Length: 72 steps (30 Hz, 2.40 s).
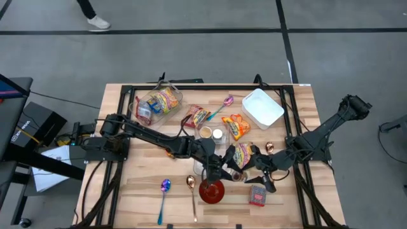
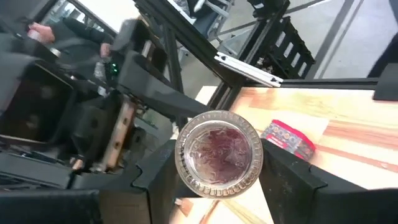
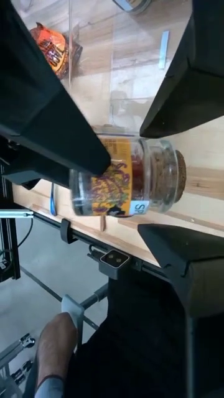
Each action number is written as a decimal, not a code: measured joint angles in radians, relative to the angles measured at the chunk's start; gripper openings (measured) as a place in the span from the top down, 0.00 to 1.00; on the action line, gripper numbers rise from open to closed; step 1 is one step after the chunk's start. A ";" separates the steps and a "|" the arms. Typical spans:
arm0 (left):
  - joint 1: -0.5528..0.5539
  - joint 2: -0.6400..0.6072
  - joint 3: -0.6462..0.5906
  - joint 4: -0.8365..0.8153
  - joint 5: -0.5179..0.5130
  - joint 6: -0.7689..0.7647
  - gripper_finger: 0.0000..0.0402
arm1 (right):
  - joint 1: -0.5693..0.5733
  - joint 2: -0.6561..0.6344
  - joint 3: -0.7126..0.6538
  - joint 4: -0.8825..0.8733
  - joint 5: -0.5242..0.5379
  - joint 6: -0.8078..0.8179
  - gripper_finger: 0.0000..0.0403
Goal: Pick & Place Food Item
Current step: Put the brown spice bottle into the bottom transparent bin
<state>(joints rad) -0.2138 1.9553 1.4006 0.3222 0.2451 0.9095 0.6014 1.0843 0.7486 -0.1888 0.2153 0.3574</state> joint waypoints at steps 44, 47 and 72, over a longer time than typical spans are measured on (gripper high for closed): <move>0.043 -0.295 -0.608 1.145 -0.123 -1.076 0.54 | 0.077 0.342 0.050 0.945 0.941 -1.742 0.46; 0.042 -0.282 -0.600 1.154 -0.123 -1.091 0.54 | 0.062 0.353 0.051 1.030 0.865 -1.836 0.37; 0.024 -0.278 -0.598 1.161 -0.170 -1.102 0.54 | -0.057 0.428 0.105 1.211 0.495 -2.019 0.22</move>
<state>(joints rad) -0.1902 1.6777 0.8024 1.4832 0.0755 -0.1928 0.5444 1.5123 0.8533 1.0223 0.7104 -1.6619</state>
